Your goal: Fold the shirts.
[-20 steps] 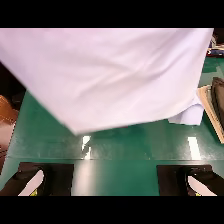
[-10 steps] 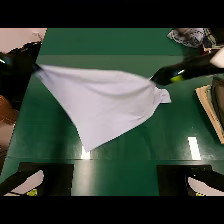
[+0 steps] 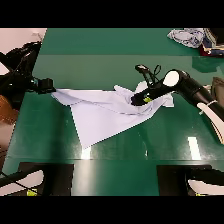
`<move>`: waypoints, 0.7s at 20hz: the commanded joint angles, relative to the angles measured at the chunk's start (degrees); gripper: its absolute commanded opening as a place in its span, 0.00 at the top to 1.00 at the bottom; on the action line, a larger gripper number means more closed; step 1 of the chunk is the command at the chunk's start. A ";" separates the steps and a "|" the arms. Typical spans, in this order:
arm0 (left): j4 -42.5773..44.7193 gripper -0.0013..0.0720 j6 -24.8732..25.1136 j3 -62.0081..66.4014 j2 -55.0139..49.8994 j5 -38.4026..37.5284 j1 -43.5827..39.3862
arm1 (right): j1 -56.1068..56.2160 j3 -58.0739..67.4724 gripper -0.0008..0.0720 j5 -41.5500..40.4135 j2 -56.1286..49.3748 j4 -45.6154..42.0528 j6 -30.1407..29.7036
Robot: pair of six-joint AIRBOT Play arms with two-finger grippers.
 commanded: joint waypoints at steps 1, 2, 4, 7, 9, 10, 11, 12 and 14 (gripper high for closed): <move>0.39 0.95 0.02 -0.33 -0.39 5.64 0.04 | -3.08 -0.20 0.96 -4.15 1.29 0.02 0.07; 0.42 0.90 0.04 0.11 -0.42 6.36 0.04 | -4.83 -0.20 0.80 -5.64 1.95 0.04 0.11; 0.35 0.35 -0.48 1.88 -0.39 7.13 0.02 | -8.04 -0.20 0.58 -6.60 2.36 2.82 0.26; 1.05 0.31 -0.57 6.47 -0.26 5.53 0.46 | -12.22 -0.20 0.55 -5.95 2.60 7.61 0.04; 1.07 0.31 -2.45 9.66 0.33 -0.33 1.99 | -14.86 -0.20 0.55 -5.18 4.35 7.78 0.04; 1.09 0.31 -3.56 9.57 1.20 -3.37 2.97 | -16.06 -0.20 0.55 -4.72 5.64 7.48 0.04; 1.07 0.31 -3.61 8.33 2.19 -6.51 3.72 | -17.20 -0.20 0.55 -4.39 6.95 6.97 0.00; 1.07 0.31 -3.65 5.73 3.72 -8.44 4.00 | -18.23 -0.20 0.55 -4.42 8.02 6.97 -0.02; -0.09 0.31 -5.77 -3.89 9.07 -8.85 3.48 | -20.00 -0.20 0.55 -4.44 10.08 6.99 -0.42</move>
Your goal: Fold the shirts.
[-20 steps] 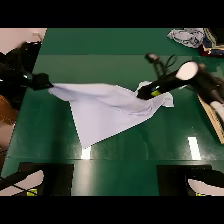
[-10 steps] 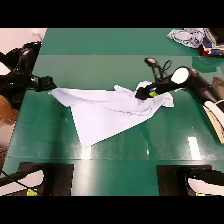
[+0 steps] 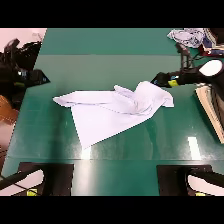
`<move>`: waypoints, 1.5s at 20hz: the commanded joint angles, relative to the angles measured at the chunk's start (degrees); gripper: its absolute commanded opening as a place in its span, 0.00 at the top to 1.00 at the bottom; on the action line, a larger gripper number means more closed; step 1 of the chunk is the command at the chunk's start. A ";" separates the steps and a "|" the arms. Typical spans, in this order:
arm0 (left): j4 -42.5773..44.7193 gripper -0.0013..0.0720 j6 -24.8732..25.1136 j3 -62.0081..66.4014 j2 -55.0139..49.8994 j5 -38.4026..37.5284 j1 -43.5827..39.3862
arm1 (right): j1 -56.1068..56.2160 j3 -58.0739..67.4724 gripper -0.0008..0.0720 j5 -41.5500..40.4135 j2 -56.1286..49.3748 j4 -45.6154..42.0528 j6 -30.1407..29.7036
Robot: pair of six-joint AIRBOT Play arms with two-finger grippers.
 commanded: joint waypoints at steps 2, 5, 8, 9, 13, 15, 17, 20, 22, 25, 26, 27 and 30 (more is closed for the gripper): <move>-3.10 0.32 -4.72 -19.10 11.39 -3.43 -1.97 | -3.98 0.00 0.55 0.15 3.98 0.35 -0.48; -6.19 0.31 -9.51 -35.80 20.70 -1.77 -9.25 | -4.13 0.00 0.55 0.13 4.33 0.33 -0.50; -12.28 0.31 -12.52 -45.88 24.57 0.33 -16.41 | -3.96 0.00 0.55 -0.09 4.31 0.37 -0.48; -13.20 0.31 -13.38 -48.04 24.63 0.96 -18.16 | -3.96 0.00 0.55 0.07 4.31 0.37 -0.48; -18.64 0.31 -13.44 -52.68 24.63 6.88 -19.78 | -3.96 0.00 0.55 0.33 4.31 0.42 -0.48; -20.52 0.31 -13.25 -53.27 24.61 9.29 -19.78 | -3.96 0.00 0.55 0.37 4.33 0.46 -0.46; -20.46 0.32 -13.03 -53.29 24.59 9.84 -19.78 | -3.96 0.00 0.55 0.39 4.35 0.68 -0.46; -18.78 0.32 -13.03 -53.31 24.57 7.87 -19.78 | -3.96 0.00 0.55 0.35 4.35 0.87 -0.46; -18.40 0.32 -13.05 -53.96 24.57 7.74 -19.78 | -3.96 0.00 0.55 0.37 4.35 0.90 -0.46; -18.47 0.32 -13.03 -55.39 24.55 9.05 -19.78 | -3.96 0.00 0.55 0.35 4.35 0.90 -0.44; -18.80 0.32 -13.05 -55.63 24.50 9.70 -19.78 | -3.96 0.00 0.56 0.35 4.35 0.90 -0.44; -19.71 0.32 -13.03 -55.91 24.37 10.71 -19.78 | -3.96 0.00 0.56 0.33 4.35 0.90 -0.42; -21.42 0.32 -13.03 -56.30 23.85 12.55 -19.78 | -3.96 0.00 0.56 0.37 4.35 0.92 -0.42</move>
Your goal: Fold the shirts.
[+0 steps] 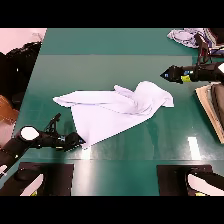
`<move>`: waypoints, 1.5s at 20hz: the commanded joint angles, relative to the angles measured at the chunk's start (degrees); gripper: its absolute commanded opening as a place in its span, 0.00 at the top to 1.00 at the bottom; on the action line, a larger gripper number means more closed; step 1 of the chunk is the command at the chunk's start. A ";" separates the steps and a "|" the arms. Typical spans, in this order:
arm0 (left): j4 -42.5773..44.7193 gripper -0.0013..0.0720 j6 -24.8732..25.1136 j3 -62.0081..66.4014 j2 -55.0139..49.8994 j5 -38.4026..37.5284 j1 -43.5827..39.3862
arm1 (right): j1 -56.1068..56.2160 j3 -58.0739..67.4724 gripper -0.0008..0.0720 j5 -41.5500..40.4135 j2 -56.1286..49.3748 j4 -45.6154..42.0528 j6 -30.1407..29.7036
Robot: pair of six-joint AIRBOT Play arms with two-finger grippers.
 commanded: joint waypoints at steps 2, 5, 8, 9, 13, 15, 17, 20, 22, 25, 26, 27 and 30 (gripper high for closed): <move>-1.44 0.32 0.15 -0.52 -0.35 2.27 -0.02 | 0.00 0.00 0.56 -0.09 0.04 0.04 0.04; -2.05 0.32 0.15 -0.52 -0.35 3.28 -0.02 | 0.00 0.00 0.56 -0.20 0.04 0.04 0.04; -2.10 0.32 0.15 -0.52 -0.35 4.79 -0.02 | 0.00 0.00 0.56 -0.28 0.04 0.02 0.04; -2.08 0.32 0.17 -0.52 -0.35 5.20 -0.02 | 0.00 0.00 0.56 -0.26 0.04 0.04 0.04; -2.25 0.32 0.15 -0.52 -0.35 6.86 -0.02 | 0.00 0.00 0.56 -0.35 0.04 0.02 0.04; -2.25 0.32 0.26 -0.52 -0.35 6.99 -0.02 | 0.00 0.00 0.56 -0.50 0.04 0.02 0.04; -2.27 0.53 1.62 -0.55 -0.35 7.08 -0.02 | 0.00 0.00 0.56 -0.61 0.04 0.02 0.07; -6.91 0.83 6.16 -2.08 -0.35 8.04 -0.02 | 0.00 0.00 0.56 -0.61 0.04 0.02 0.07; -6.91 0.95 6.86 -2.10 -0.35 8.66 -0.02 | 0.00 0.00 0.56 -0.59 0.04 0.02 0.07; -0.50 0.95 8.04 2.58 -0.35 8.02 0.17 | 0.00 0.00 0.56 0.11 0.04 0.02 0.07; 5.14 0.95 7.48 5.95 -0.35 7.37 0.17 | -0.04 0.00 0.56 0.33 0.04 -0.02 0.07; 11.15 0.95 5.81 9.42 -0.35 6.43 0.17 | -0.22 0.00 0.56 0.48 0.04 -0.02 0.07; 31.19 0.95 -0.52 18.62 -0.35 3.98 0.17 | -0.96 0.00 0.56 1.66 0.04 -0.11 0.04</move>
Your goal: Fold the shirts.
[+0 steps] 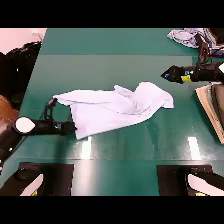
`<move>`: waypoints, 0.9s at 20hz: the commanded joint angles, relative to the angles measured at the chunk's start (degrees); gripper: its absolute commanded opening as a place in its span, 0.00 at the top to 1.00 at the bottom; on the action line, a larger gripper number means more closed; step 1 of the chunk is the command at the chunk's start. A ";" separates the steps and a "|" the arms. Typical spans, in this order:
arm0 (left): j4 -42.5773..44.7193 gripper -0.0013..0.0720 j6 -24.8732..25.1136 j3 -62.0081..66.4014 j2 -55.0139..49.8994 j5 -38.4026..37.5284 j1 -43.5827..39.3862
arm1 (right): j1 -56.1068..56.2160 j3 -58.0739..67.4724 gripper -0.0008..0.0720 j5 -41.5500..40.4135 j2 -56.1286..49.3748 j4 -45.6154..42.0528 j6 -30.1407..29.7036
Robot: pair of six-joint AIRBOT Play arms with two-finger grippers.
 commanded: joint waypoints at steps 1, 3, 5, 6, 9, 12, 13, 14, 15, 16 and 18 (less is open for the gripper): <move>23.32 0.95 -5.79 8.87 0.00 -2.34 0.07 | -0.63 0.00 0.56 1.57 0.04 -0.20 0.00; 29.03 0.95 -6.67 10.93 -2.45 -3.96 0.07 | -1.70 0.00 0.56 2.89 0.04 -0.24 -0.02; 28.48 0.95 -6.38 12.00 -7.26 -4.63 1.79 | -3.08 0.00 0.56 4.79 0.04 -0.26 -0.02; 26.69 0.95 -5.66 12.90 -10.32 -4.39 3.85 | -4.02 0.00 0.56 6.29 0.04 -0.26 -0.04; 16.63 0.95 1.14 18.10 -18.10 -4.57 12.61 | -6.73 0.00 0.56 10.25 0.04 -0.57 -0.11; 5.07 0.95 6.73 24.00 -22.29 -7.17 18.95 | -7.67 0.00 0.39 14.08 -0.87 -0.57 -4.52; 4.70 0.95 6.82 25.07 -22.67 -7.76 19.78 | -7.67 0.00 0.30 15.23 -2.01 -0.59 -4.61; 5.49 0.91 7.10 25.49 -22.67 -8.31 20.44 | -7.67 0.00 0.30 16.22 -3.30 -0.57 -4.61; 6.58 0.91 7.80 25.55 -22.67 -9.49 21.29 | -7.67 0.00 0.30 16.74 -4.79 -0.48 -4.59; 7.30 0.91 8.61 25.53 -22.67 -11.10 22.34 | -7.67 0.00 0.30 17.05 -5.99 -0.42 -4.59; 8.13 0.91 10.14 25.51 -22.67 -14.05 25.49 | -7.56 0.00 0.30 17.03 -7.87 0.07 -4.59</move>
